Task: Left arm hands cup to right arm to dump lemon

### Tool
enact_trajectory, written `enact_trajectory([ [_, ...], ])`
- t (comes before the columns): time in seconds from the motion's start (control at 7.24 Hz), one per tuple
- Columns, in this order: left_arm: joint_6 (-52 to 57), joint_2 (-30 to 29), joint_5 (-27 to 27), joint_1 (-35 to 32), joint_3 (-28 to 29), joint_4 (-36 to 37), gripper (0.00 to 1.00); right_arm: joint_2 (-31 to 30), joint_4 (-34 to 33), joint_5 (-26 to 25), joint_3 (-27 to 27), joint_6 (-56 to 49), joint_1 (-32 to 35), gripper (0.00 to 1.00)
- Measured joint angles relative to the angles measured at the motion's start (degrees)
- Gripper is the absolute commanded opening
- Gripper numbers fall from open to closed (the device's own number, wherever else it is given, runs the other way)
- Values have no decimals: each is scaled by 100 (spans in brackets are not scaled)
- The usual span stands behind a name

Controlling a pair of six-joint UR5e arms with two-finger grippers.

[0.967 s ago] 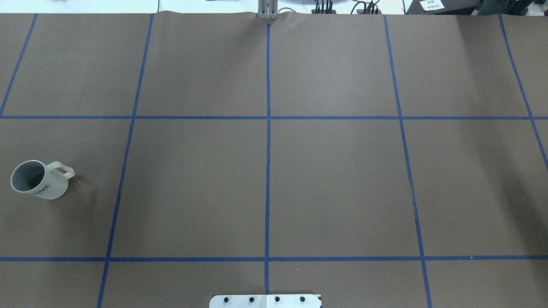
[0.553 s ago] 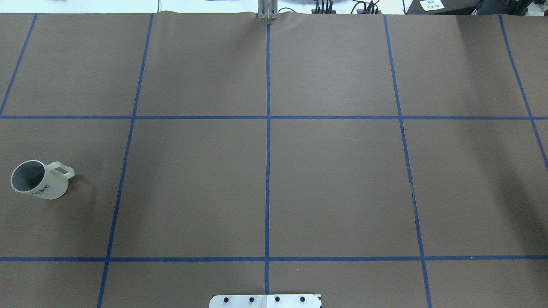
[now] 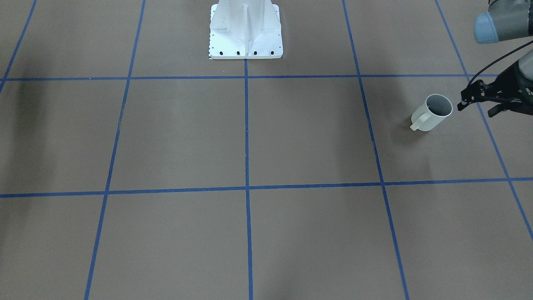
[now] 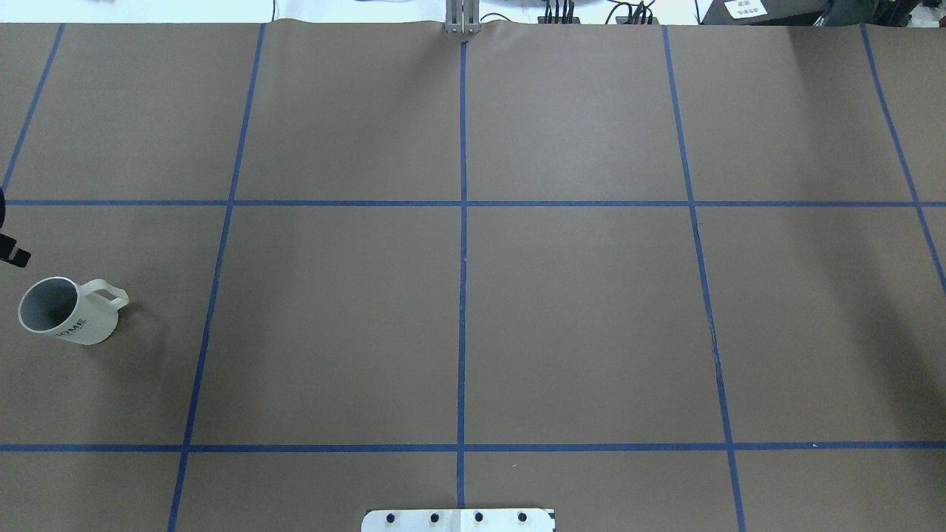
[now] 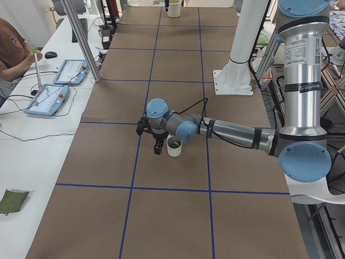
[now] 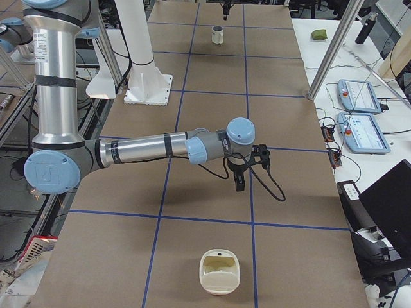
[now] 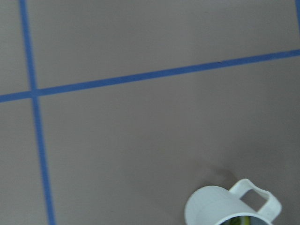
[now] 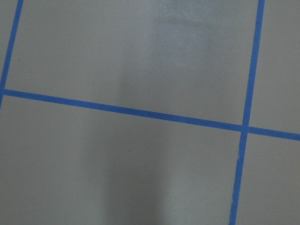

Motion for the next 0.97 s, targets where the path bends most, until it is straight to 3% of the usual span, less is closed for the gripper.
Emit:
enact_trajectory([
  [0.41,-96,207,22,406,172,-244,98,-9,90,30,-6,-2,-3,100],
  [0.55,-96,210,21,520,265,-255,80,-10,93,39,-7,-7,-3,100],
  [0.69,-95,205,44,640,313,-259,48,-9,94,49,-8,-12,-5,100],
  [0.83,-96,202,76,707,331,-261,2,-7,94,53,-12,-16,-7,100],
  [0.97,-106,195,92,741,335,-261,0,-7,94,55,-14,-19,-8,100],
])
